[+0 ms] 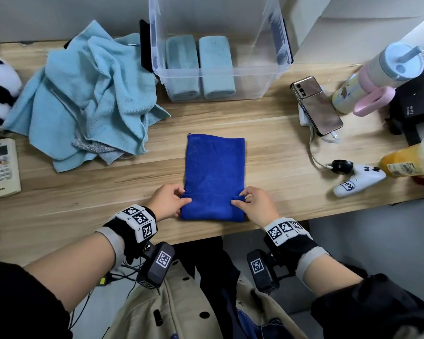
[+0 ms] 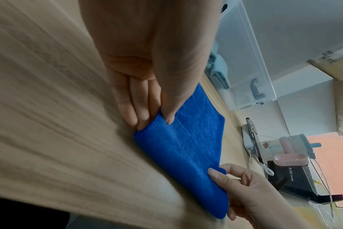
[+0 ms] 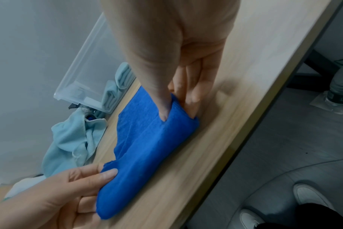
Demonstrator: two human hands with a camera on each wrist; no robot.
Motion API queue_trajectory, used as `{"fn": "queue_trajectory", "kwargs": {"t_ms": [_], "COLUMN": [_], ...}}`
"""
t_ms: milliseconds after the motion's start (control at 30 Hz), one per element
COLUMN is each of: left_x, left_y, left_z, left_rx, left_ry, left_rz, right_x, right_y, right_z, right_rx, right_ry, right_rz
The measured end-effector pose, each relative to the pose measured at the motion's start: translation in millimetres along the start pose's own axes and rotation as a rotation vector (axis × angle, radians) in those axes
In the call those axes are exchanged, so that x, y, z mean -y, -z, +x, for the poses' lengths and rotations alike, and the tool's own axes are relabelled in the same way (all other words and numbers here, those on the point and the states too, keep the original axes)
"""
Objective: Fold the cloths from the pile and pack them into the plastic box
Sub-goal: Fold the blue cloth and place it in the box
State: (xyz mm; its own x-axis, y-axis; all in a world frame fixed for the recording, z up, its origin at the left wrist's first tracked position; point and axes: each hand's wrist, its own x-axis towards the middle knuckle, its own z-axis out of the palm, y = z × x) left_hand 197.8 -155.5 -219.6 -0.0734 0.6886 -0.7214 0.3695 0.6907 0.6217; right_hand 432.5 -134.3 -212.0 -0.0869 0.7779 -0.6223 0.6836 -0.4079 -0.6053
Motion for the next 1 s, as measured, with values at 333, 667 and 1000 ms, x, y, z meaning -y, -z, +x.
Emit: {"fn": "queue_trajectory", "kwargs": {"t_ms": [333, 667, 1000], "left_x": [-1, -8, -8], "left_y": [1, 12, 14], "left_z": [0, -5, -9], "left_rx": [-0.015, -0.187, 0.083], "left_ry": [-0.002, -0.210, -0.526], "left_rz": [0.056, 0.068, 0.494], "right_x": [13, 9, 20], "right_y": [8, 1, 16], "right_z": [-17, -9, 5], "right_rx": [0.041, 0.109, 0.156], "right_ry": [0.446, 0.596, 0.315], "right_rz": [-0.414, -0.653, 0.136]}}
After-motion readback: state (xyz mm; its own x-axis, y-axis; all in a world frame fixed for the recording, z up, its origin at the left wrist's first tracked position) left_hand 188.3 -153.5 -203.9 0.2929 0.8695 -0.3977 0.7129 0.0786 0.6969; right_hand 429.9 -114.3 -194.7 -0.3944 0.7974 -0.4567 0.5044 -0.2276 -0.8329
